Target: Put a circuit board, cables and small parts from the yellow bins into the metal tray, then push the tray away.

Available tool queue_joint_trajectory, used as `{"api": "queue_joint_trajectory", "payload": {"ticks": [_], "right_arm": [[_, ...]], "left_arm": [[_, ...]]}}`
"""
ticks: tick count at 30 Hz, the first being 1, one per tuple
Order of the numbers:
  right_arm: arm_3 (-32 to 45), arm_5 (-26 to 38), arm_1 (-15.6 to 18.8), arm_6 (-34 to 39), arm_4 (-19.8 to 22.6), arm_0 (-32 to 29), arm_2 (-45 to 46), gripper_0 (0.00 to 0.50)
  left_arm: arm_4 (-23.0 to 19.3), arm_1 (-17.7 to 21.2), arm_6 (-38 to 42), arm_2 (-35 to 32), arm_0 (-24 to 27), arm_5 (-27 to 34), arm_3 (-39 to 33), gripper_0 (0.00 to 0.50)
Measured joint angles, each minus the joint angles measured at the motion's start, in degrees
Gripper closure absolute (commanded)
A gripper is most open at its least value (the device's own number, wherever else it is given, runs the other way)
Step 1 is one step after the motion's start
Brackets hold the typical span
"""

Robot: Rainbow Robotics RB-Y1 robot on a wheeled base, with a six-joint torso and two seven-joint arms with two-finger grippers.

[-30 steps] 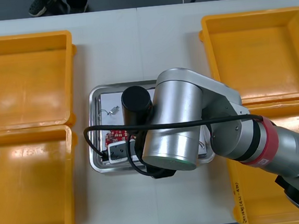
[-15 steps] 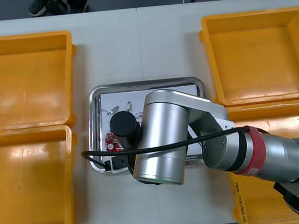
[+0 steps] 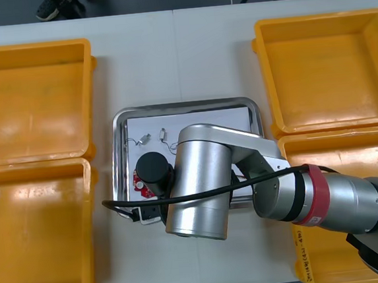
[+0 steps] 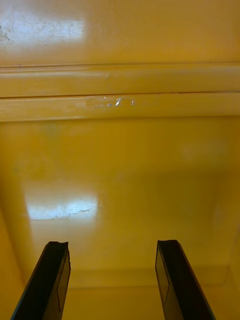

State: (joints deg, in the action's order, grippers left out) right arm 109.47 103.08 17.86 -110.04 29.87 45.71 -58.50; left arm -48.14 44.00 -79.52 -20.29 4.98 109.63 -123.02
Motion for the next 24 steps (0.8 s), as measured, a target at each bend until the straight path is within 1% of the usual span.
{"api": "queue_joint_trajectory", "payload": {"ticks": [10, 24], "right_arm": [[-1.43, -2.3, -0.01, 0.0, -1.09, 0.0, -2.64, 0.0], [-4.82, -5.75, -0.05, 0.01, -1.39, 0.0, -4.41, 0.0]], "left_arm": [[0.0, 0.0, 0.0, 0.0, 0.0, 0.0, 0.0, 0.0], [0.0, 0.0, -0.01, 0.0, 0.0, 0.0, -0.01, 0.0]]}}
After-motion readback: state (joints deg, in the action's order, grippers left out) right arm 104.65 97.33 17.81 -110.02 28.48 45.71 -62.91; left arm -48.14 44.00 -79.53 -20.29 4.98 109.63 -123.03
